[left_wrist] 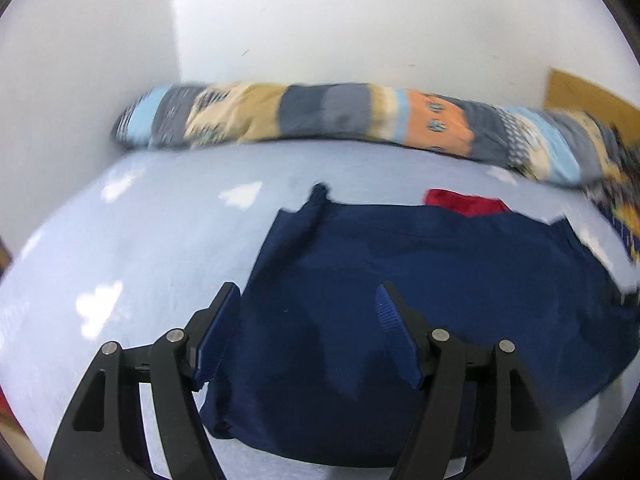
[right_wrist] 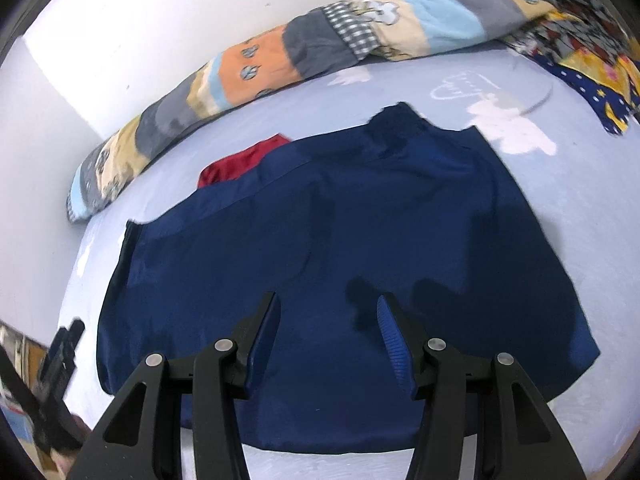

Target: Fold large clothes

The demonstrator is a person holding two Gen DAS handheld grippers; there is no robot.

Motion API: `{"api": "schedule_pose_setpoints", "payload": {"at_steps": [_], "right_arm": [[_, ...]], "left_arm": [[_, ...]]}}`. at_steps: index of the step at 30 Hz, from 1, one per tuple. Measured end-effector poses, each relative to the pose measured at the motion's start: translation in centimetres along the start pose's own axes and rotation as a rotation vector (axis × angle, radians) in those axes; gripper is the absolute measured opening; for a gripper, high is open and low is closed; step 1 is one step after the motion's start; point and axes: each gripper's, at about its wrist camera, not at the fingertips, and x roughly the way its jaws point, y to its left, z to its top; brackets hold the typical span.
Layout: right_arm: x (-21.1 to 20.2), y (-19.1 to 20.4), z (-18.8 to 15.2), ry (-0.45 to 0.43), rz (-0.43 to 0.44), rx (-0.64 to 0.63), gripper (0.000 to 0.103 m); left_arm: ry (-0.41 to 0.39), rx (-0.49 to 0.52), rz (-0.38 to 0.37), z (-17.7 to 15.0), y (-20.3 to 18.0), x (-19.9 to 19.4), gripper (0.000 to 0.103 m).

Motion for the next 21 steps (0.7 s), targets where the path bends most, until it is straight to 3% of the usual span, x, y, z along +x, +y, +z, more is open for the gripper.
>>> {"api": "schedule_pose_setpoints", "payload": {"at_steps": [5, 9, 11, 21], "right_arm": [[1.7, -0.2, -0.7, 0.077, 0.024, 0.035, 0.055], [2.9, -2.1, -1.0, 0.140, -0.057, 0.097, 0.055], [3.3, -3.3, -1.2, 0.167, -0.058, 0.148, 0.055], [2.0, -4.3, -1.4, 0.117, -0.021, 0.189, 0.055]], "left_arm": [[0.084, -0.113, 0.008, -0.4, 2.3, 1.7, 0.069], [0.071, -0.131, 0.023, -0.3, 2.8, 1.5, 0.069], [0.066, -0.132, 0.021, -0.3, 2.8, 1.4, 0.069], [0.038, -0.125, 0.022, 0.1, 3.0, 0.7, 0.069]]}}
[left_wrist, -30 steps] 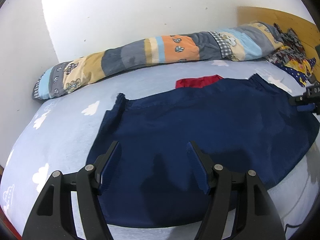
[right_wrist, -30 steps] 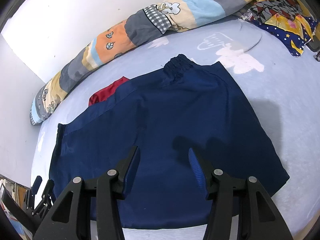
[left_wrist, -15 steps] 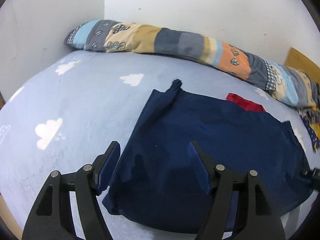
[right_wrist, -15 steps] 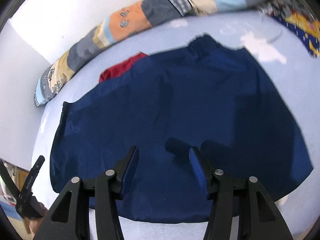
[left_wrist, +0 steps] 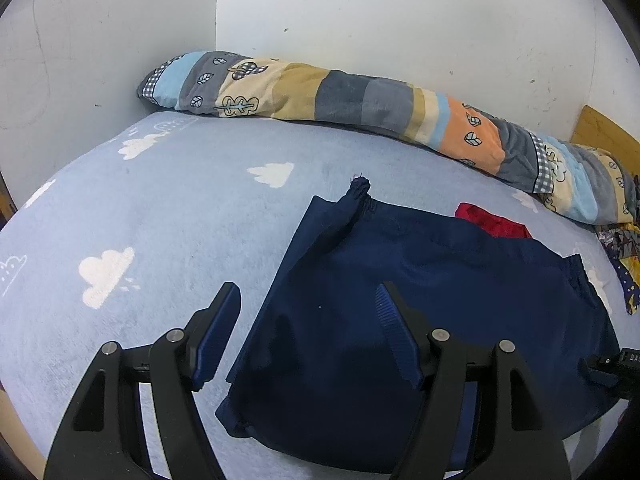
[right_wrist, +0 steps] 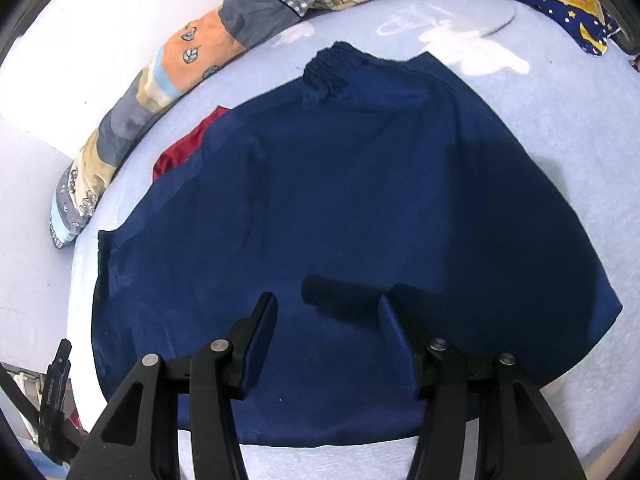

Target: Fold large clothes

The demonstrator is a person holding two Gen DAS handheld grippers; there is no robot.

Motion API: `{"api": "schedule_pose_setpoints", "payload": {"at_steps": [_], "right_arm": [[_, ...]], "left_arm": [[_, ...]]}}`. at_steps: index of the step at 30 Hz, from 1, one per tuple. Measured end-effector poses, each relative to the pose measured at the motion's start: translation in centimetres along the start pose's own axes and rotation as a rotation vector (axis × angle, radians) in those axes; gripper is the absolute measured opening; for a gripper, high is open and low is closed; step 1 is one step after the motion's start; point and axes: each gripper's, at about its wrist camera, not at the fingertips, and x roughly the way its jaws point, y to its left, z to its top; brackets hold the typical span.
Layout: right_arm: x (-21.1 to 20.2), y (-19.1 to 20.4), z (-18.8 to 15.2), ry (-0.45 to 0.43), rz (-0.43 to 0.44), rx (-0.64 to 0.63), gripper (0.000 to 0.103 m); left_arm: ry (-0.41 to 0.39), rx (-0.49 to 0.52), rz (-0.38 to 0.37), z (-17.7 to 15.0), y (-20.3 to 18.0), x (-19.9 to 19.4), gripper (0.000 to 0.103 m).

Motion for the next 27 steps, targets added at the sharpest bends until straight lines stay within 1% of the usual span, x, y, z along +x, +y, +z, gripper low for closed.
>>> {"api": "schedule_pose_setpoints", "payload": {"at_steps": [7, 18, 23, 25, 27], "right_arm": [[-1.6, -0.2, 0.2, -0.055, 0.001, -0.009, 0.055], [-2.8, -3.1, 0.1, -0.066, 0.000, 0.084, 0.057], [-3.0, -4.0, -0.1, -0.058, 0.017, 0.115, 0.057], [-3.6, -4.3, -0.4, -0.077, 0.031, 0.120, 0.057], [-4.6, -4.7, -0.9, -0.104, 0.067, 0.128, 0.058]], "left_arm": [[-0.002, -0.023, -0.012, 0.3, 0.5, -0.2, 0.069], [-0.017, -0.025, -0.011, 0.6, 0.6, -0.8, 0.069], [-0.024, -0.028, -0.016, 0.9, 0.7, -1.3, 0.069], [-0.022, -0.025, -0.017, 0.9, 0.6, -1.3, 0.069], [-0.014, -0.020, -0.019, 0.8, 0.4, -1.2, 0.069]]}}
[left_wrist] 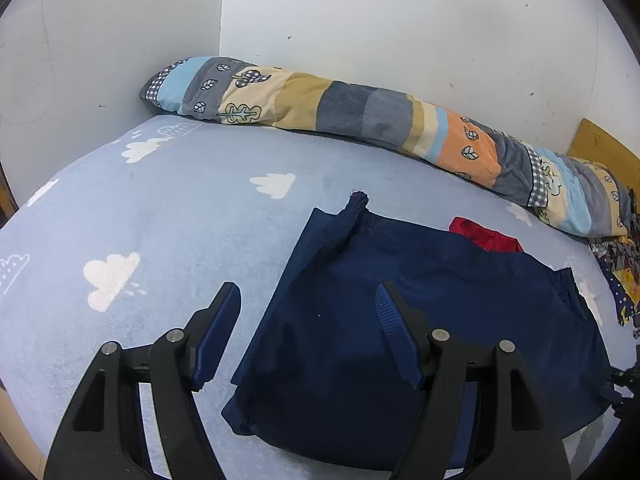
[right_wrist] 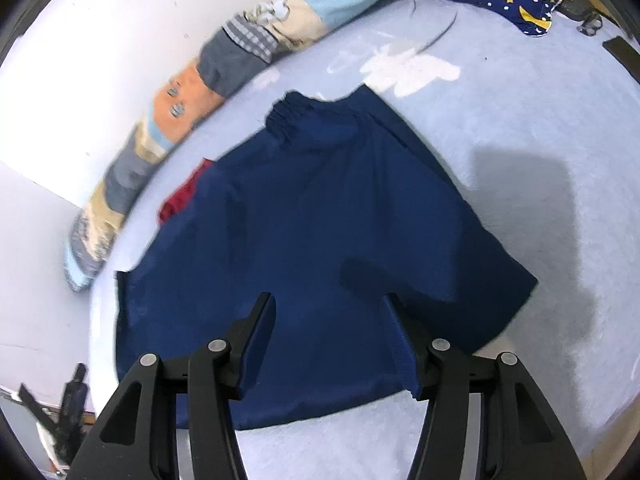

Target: Fold large clothes

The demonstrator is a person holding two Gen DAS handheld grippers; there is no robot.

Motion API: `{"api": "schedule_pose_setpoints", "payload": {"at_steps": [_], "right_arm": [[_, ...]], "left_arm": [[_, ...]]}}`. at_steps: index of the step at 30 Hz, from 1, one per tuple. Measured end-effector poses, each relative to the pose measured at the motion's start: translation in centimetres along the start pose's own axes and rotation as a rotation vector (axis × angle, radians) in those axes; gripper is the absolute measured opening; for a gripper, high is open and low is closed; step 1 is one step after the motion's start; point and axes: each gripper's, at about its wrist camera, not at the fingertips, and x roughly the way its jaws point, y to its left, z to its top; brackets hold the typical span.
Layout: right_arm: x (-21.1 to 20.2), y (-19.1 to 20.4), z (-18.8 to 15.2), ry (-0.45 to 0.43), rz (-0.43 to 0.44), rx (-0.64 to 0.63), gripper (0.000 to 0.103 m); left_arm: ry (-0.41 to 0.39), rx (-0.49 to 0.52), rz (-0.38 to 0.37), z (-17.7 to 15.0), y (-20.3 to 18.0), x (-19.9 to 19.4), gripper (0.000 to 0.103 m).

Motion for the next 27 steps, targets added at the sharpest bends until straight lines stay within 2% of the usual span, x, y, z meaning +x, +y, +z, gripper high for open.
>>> {"api": "schedule_pose_setpoints", "payload": {"at_steps": [4, 7, 12, 16, 18, 20, 22, 27], "right_arm": [[-2.4, -2.0, -0.8, -0.069, 0.070, 0.047, 0.067], [-3.5, -5.3, -1.6, -0.088, 0.121, 0.148, 0.071], [-3.5, -9.5, -1.7, -0.080, 0.165, 0.302, 0.071], [-2.3, -10.6, -1.4, -0.060, 0.184, 0.335, 0.071], [-0.9, -10.9, -1.4, -0.023, 0.193, 0.361, 0.071], [0.3, -10.5, -1.1, 0.002, 0.206, 0.349, 0.071], [1.2, -9.4, -0.6, 0.009, 0.164, 0.302, 0.071], [3.2, -7.2, 0.9, 0.019, 0.135, 0.220, 0.071]], "left_arm": [[0.044, 0.023, -0.027, -0.3, -1.0, 0.7, 0.069], [0.084, 0.037, -0.066, -0.8, -1.9, 0.9, 0.069], [0.105, 0.066, -0.075, -1.3, -3.0, 1.0, 0.069], [0.122, 0.080, -0.069, -1.6, -3.2, 1.1, 0.069], [0.141, 0.084, -0.075, -1.9, -3.3, 1.4, 0.069], [0.168, 0.087, -0.086, -2.2, -3.6, 1.8, 0.069], [0.214, 0.084, -0.117, -2.7, -3.9, 2.5, 0.069], [0.329, 0.099, -0.153, -4.0, -5.2, 4.5, 0.069]]}}
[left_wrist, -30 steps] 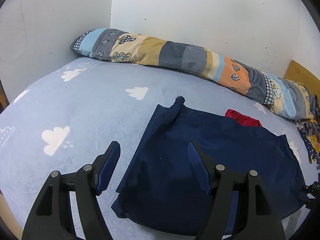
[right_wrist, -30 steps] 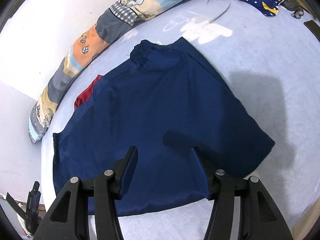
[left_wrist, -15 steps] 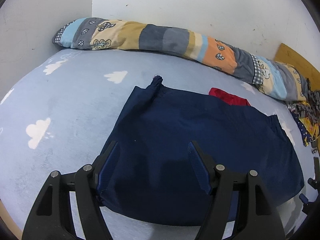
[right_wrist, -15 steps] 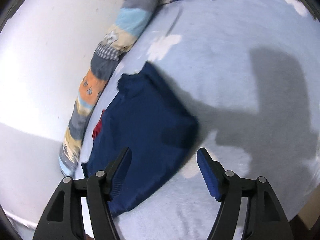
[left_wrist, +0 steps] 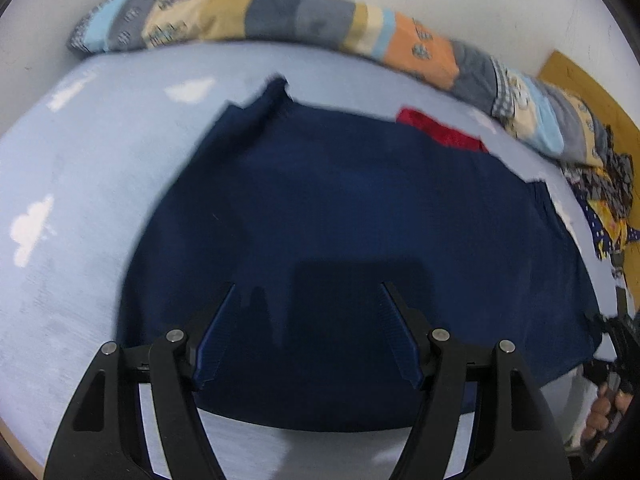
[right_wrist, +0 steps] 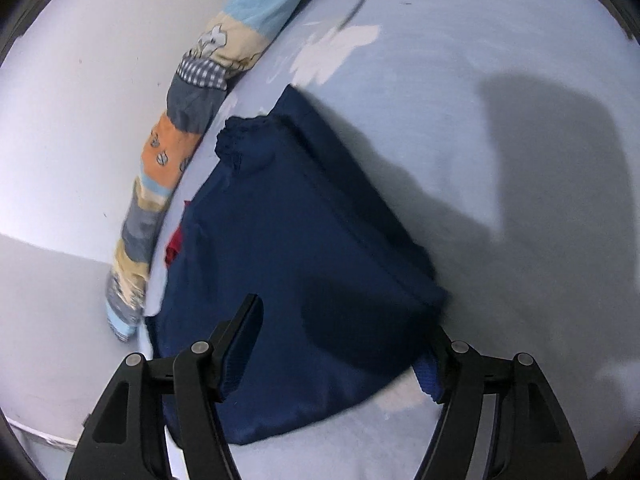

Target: Fold large clothes

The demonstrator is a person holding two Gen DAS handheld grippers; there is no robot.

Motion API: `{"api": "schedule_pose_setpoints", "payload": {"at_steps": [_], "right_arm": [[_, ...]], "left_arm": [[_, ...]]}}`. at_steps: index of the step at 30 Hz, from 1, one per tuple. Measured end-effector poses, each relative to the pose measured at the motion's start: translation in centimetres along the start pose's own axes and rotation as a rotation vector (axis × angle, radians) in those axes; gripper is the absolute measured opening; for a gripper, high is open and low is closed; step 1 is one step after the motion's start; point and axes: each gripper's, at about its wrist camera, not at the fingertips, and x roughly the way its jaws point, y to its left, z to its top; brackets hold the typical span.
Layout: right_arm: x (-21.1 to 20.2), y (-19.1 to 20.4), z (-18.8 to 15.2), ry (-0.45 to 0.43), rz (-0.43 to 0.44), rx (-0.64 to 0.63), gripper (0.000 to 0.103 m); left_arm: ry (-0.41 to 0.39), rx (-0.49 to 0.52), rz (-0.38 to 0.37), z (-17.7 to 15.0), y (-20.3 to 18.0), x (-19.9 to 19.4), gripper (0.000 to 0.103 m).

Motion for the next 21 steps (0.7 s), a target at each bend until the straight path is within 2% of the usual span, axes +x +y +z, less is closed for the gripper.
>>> {"api": "schedule_pose_setpoints", "payload": {"at_steps": [4, 6, 8, 9, 12, 14, 18, 21], "right_arm": [[1.5, 1.2, 0.4, -0.008, -0.014, -0.067, 0.071], [2.0, 1.7, 0.5, -0.020, -0.029, -0.116, 0.066], [2.2, 2.0, 0.3, -0.030, -0.044, -0.151, 0.036], [2.3, 2.2, 0.2, -0.017, -0.015, -0.159, 0.014], [0.6, 4.0, -0.2, -0.070, 0.021, -0.235, 0.012], [0.4, 4.4, -0.3, -0.081, 0.019, -0.257, 0.019], [2.6, 2.0, -0.2, 0.020, 0.013, -0.122, 0.045], [2.6, 1.7, -0.2, 0.007, 0.042, -0.092, 0.045]], "left_arm": [[0.028, 0.015, -0.031, -0.5, -1.2, 0.6, 0.069], [0.021, 0.038, -0.050, -0.7, -2.3, 0.4, 0.069], [0.007, 0.074, -0.063, -0.8, -3.5, 0.2, 0.070], [0.002, 0.089, -0.067, -0.9, -4.1, 0.2, 0.069], [-0.014, 0.129, -0.086, -0.9, -5.6, 0.1, 0.070], [-0.020, 0.149, -0.088, -1.0, -6.5, 0.2, 0.070], [-0.012, 0.155, -0.092, -1.3, -7.8, 0.8, 0.070], [-0.030, 0.152, -0.094, -1.3, -8.8, 1.4, 0.070]]}}
